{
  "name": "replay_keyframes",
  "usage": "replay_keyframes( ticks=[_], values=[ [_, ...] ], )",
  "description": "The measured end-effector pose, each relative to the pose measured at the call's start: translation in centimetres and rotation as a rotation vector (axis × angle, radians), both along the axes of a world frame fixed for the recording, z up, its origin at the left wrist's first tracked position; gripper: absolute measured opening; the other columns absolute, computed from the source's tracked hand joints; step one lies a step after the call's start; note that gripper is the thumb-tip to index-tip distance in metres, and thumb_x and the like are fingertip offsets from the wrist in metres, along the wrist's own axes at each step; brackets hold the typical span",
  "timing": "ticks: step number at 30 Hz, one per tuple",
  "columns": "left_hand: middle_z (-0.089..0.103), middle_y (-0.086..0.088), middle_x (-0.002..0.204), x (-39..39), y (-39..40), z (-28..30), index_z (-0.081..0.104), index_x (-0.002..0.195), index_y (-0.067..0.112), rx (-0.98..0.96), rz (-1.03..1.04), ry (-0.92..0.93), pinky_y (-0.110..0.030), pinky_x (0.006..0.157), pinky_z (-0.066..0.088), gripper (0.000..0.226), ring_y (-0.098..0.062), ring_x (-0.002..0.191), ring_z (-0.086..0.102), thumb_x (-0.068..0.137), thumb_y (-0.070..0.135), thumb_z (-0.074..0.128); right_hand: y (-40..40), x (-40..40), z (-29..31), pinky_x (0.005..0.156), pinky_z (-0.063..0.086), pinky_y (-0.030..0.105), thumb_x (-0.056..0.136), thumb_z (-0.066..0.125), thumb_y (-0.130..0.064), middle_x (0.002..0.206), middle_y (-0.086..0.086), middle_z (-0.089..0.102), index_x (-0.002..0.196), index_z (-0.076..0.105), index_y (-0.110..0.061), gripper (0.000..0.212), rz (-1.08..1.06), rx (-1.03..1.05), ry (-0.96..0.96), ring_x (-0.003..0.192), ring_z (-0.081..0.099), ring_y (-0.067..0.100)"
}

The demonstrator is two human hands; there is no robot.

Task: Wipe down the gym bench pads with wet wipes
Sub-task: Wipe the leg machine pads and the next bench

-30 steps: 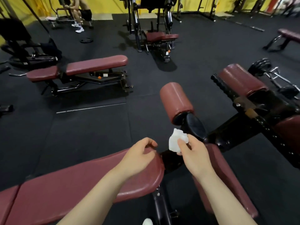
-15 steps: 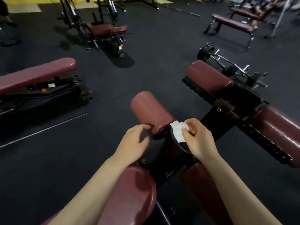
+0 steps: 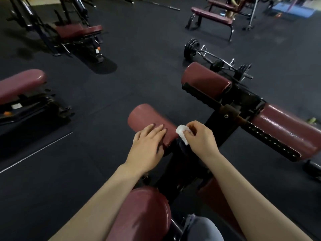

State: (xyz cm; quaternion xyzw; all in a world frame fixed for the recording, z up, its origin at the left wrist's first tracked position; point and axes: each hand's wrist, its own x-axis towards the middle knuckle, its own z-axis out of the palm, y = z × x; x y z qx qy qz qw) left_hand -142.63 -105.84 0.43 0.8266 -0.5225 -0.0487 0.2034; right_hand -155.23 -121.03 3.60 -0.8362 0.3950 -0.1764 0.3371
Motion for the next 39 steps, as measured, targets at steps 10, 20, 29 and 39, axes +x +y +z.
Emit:
replay_keyframes(
  ticks=[10,20,29,39],
  values=[
    [0.031,0.007,0.16,1.0,-0.8,-1.0,0.035,0.153,0.02,0.046,0.067,-0.036,-0.038,0.119,0.013,0.063,-0.021,0.151,0.017,0.092,0.02,0.05,-1.0,3.5,-1.6,0.062,0.039,0.014,0.092,0.06,-0.029,0.079,-0.009,0.063,0.079,0.06,-0.019,0.016,0.162,0.017,0.034,0.075,0.057,0.007],
    [0.044,0.012,0.152,1.6,-0.5,-2.1,0.048,0.146,0.026,-0.03,0.099,0.02,-0.038,0.117,0.019,0.057,-0.02,0.146,0.028,0.09,0.017,0.052,-3.1,19.8,-1.9,0.072,0.041,0.027,0.093,0.056,-0.023,0.097,0.003,0.066,0.099,0.065,-0.013,0.015,0.389,-0.045,0.109,0.088,0.059,0.019],
    [0.042,0.017,0.152,1.7,-0.7,-2.0,0.048,0.145,0.031,-0.01,0.092,0.042,-0.029,0.114,0.017,0.062,-0.013,0.14,0.035,0.083,0.026,0.047,-3.8,3.4,-2.3,0.07,0.043,0.032,0.093,0.055,-0.023,0.076,-0.002,0.06,0.074,0.058,-0.012,0.023,0.348,-0.095,0.132,0.074,0.054,0.014],
    [0.052,0.015,0.143,2.3,-0.6,-1.4,0.055,0.138,0.026,0.019,0.037,-0.091,-0.031,0.109,0.026,0.058,-0.013,0.134,0.042,0.081,0.026,0.045,-4.0,20.4,-3.1,0.071,0.038,0.028,0.095,0.05,-0.017,0.094,0.009,0.066,0.092,0.064,-0.003,0.02,0.397,-0.102,0.029,0.09,0.059,0.026]
  ],
)
